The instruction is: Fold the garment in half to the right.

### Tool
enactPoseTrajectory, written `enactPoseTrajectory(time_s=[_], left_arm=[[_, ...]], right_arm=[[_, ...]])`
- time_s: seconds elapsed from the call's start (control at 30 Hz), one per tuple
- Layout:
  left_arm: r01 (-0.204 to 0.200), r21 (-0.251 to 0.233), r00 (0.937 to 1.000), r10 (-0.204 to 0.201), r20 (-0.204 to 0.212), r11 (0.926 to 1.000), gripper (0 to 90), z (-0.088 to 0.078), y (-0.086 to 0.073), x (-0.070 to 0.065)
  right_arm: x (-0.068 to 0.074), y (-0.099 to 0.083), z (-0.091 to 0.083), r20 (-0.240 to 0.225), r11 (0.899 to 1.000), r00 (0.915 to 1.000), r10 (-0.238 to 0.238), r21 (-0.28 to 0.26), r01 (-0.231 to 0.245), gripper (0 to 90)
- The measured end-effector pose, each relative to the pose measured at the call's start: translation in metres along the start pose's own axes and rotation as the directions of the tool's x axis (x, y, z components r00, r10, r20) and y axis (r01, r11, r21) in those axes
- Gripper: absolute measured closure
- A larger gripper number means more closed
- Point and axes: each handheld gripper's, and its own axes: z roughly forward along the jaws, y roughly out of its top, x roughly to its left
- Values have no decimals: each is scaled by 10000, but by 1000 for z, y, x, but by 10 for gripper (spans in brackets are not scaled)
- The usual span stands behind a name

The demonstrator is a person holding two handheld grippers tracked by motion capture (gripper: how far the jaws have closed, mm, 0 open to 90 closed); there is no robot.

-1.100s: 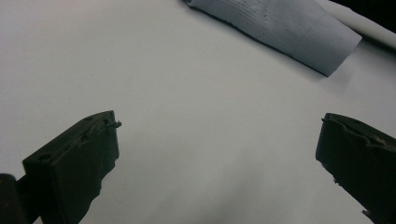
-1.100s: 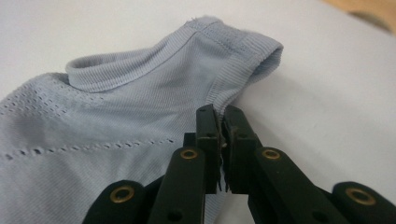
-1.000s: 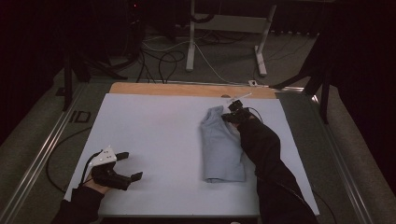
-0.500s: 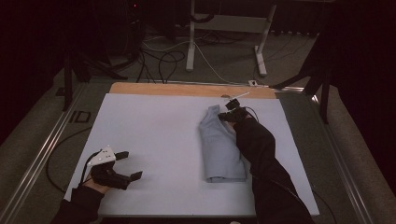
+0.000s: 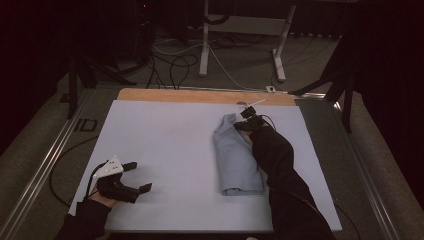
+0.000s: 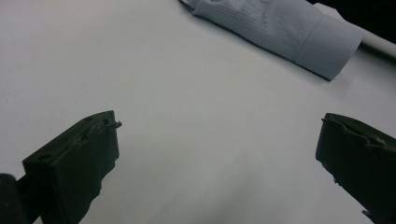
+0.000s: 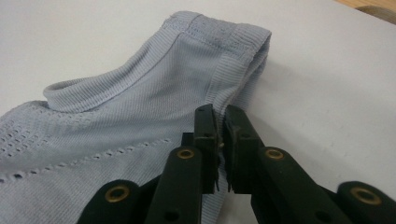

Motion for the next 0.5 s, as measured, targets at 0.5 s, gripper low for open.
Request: enactPoseTrajectory(time_s=[0.5], left_arm=[[-48, -137, 10000, 49, 22, 9999, 5, -2, 1, 1]], right_arm=[[15, 5, -36, -319, 9987, 9985, -449, -254, 441, 515]])
